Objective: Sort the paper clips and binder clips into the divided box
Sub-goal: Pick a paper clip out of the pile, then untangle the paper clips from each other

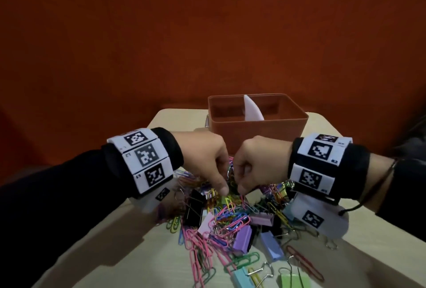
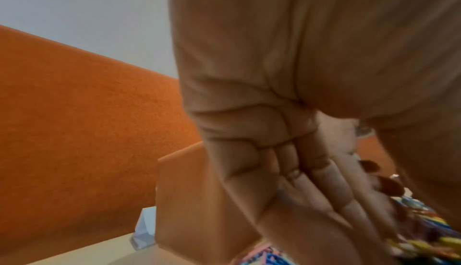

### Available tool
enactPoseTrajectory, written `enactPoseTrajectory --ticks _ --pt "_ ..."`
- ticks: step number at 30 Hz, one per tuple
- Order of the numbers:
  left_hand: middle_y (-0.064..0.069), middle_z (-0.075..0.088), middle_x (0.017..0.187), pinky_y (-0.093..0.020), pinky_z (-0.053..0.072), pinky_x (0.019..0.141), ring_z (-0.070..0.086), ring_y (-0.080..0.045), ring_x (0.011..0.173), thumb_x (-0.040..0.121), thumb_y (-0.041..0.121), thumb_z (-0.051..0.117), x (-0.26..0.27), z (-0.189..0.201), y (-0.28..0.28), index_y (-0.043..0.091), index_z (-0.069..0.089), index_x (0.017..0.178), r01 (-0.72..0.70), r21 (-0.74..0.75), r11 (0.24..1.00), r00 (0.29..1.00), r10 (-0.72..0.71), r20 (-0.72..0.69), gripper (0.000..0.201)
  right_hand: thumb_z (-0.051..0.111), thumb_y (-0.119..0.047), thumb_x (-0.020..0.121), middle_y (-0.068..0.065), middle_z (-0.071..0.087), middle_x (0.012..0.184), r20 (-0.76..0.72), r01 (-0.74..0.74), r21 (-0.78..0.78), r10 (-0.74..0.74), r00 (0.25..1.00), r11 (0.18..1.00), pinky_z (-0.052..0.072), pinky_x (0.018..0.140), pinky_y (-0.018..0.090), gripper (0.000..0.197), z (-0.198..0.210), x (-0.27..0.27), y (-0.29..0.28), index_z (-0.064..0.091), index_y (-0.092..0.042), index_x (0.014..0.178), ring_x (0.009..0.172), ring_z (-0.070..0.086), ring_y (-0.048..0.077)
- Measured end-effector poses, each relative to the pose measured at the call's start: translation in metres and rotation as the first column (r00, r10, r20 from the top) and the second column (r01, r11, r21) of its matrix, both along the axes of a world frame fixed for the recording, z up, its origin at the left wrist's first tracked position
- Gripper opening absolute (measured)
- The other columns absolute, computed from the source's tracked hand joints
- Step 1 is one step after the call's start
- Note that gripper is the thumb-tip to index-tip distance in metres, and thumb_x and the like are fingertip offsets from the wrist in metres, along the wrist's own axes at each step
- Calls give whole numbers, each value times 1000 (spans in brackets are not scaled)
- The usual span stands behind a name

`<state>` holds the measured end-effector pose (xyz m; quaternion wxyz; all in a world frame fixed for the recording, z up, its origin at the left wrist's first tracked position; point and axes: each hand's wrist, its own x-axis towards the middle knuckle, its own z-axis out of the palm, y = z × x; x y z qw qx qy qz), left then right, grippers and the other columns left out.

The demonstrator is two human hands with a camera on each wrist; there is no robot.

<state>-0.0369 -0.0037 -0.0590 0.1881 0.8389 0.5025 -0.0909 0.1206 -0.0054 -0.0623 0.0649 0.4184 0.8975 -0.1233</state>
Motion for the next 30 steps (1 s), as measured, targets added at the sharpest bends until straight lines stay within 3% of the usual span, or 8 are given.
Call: enactPoseTrajectory --ticks 3,6,10,14,18,24,27,30 --pt "-6 72 76 -25 43 58 63 -19 71 68 50 80 6 -6 -4 14 75 83 30 45 999 999 -29 -12 40 79 -37 71 -5 65 74 68 -2 12 1 998 1000 45 63 23 25 -1 -4 1 74 -19 88 69 56 13" --pt "-4 71 75 -24 42 58 57 -13 64 72 41 80 9 -8 -1 13 76 82 51 40 998 998 -52 28 30 80 -33 70 -6 65 72 77 13 -5 -13 997 1000 45 65 22 21 -1 -6 4 75 -20 85 68 57 12" --pt "-4 69 71 -21 41 59 53 -8 60 78 25 77 6 -3 -1 10 74 82 56 -116 992 989 -40 140 16 75 -19 71 -13 58 53 56 33 -38 -31 998 999 42 55 16 9 -2 -3 9 72 -27 67 51 51 0" --pt "-4 69 73 -19 47 55 60 -5 56 85 4 63 -1 3 -1 8 66 80 11 -256 967 948 72 310 7 73 -20 73 -8 56 59 -11 61 -75 -62 998 995 42 58 22 15 -4 3 11 62 -24 63 52 47 4" --pt "-17 66 81 -18 50 53 66 -9 60 87 -2 58 -9 6 3 10 54 75 -26 -311 950 868 176 464 18 68 -13 76 -6 52 51 -169 135 -188 -167 971 973 35 48 21 14 0 14 17 58 -17 67 42 41 3" --pt "-35 64 90 -28 43 62 60 -32 75 62 16 66 -14 8 12 21 58 60 -108 -389 915 701 348 623 10 52 6 86 9 67 65 -388 108 -553 -370 844 826 47 46 23 17 7 28 27 50 -10 85 55 65 21" --pt "-17 67 70 -26 51 55 65 -23 61 69 5 64 -18 11 18 12 55 69 -112 -408 906 591 391 706 12 41 9 91 7 57 63 -451 48 -677 -466 761 734 47 41 21 27 6 30 31 54 -14 95 49 62 21" --pt "-9 64 61 -18 53 46 63 -12 50 86 -8 56 -22 17 25 8 53 74 -129 -398 908 471 409 782 20 32 10 91 6 51 65 -504 -43 -771 -568 651 635 42 37 19 33 8 27 35 56 -12 90 44 53 16"
